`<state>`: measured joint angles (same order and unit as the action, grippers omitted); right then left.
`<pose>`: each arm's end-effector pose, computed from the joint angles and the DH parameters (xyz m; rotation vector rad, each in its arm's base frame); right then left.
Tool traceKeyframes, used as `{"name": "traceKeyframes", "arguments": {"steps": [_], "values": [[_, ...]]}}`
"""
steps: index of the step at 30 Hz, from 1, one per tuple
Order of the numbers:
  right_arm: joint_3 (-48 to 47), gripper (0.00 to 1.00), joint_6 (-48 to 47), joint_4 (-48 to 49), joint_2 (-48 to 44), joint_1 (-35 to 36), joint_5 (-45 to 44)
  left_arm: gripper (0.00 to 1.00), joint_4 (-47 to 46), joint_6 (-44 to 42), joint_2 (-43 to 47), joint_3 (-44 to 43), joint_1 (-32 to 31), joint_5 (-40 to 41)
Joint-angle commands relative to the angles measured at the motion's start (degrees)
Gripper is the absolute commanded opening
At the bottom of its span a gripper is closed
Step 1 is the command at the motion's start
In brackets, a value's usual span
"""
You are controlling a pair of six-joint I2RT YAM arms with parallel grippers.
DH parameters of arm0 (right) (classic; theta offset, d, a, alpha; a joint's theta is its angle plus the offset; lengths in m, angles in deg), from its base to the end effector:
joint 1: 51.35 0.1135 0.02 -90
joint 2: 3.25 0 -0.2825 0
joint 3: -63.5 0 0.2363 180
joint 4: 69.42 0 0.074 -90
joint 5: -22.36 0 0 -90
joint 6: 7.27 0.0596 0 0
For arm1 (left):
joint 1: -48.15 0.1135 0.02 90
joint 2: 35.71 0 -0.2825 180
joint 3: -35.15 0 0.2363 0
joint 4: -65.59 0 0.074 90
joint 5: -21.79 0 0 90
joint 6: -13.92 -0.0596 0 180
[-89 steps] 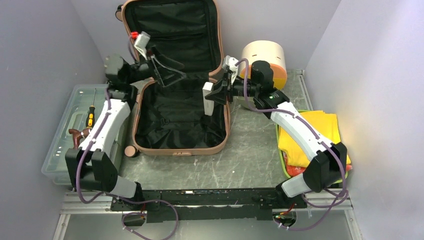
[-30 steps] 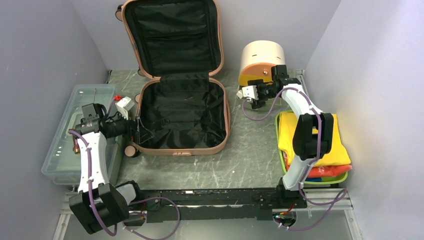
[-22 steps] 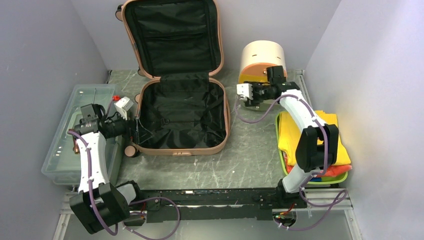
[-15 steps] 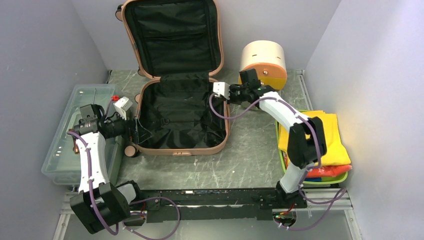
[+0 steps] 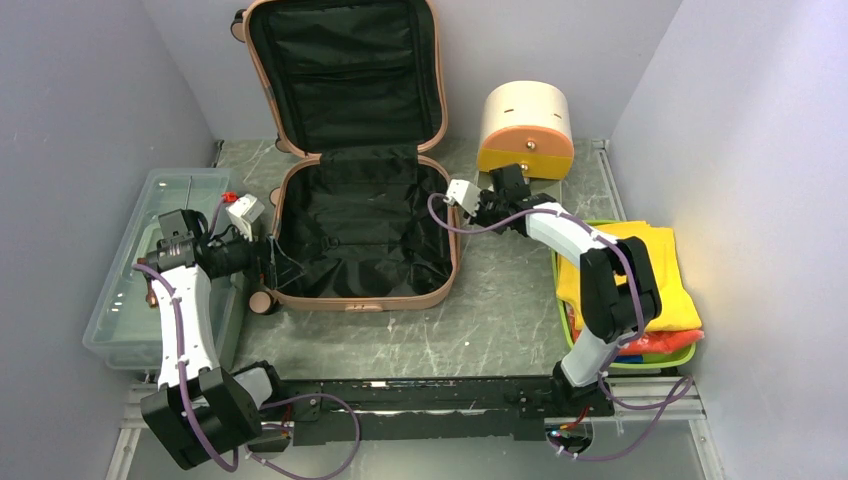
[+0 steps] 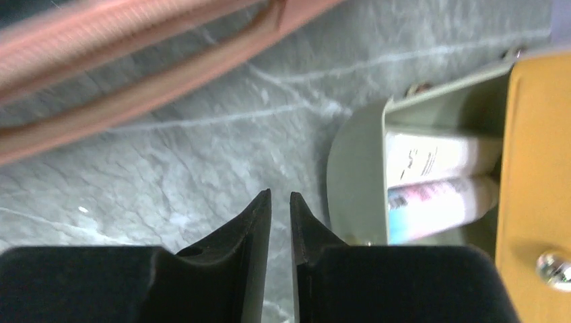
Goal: Open, take out, and arrange the luggage
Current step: Close the drawer in the storage box.
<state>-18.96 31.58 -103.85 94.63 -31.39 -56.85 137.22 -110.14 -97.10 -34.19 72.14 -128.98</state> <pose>0.3458 0.1375 0.2292 -1.4744 1.9193 -0.0176 0.1714 0.0194 0.3018 0.4743 2.0809 -0.8442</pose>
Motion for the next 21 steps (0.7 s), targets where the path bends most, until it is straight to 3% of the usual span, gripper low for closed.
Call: {"name": "traceKeyframes", "arguments": {"steps": [1, 6, 21], "values": [[2.8, 0.17, 2.5, 5.8, -1.9, -3.4, -6.8, 0.99, 0.9, -2.6, 1.7, -1.5, 0.3, -2.8], [3.8, 0.12, 3.2, 12.8, 1.0, -6.8, -13.5, 0.99, 0.7, -2.6, 2.2, -1.3, 0.3, -3.0], [-5.6, 0.11, 3.2, 22.5, 11.7, -8.1, -22.6, 1.0, 0.9, -2.9, 2.8, -0.9, 0.4, -3.2]]}}
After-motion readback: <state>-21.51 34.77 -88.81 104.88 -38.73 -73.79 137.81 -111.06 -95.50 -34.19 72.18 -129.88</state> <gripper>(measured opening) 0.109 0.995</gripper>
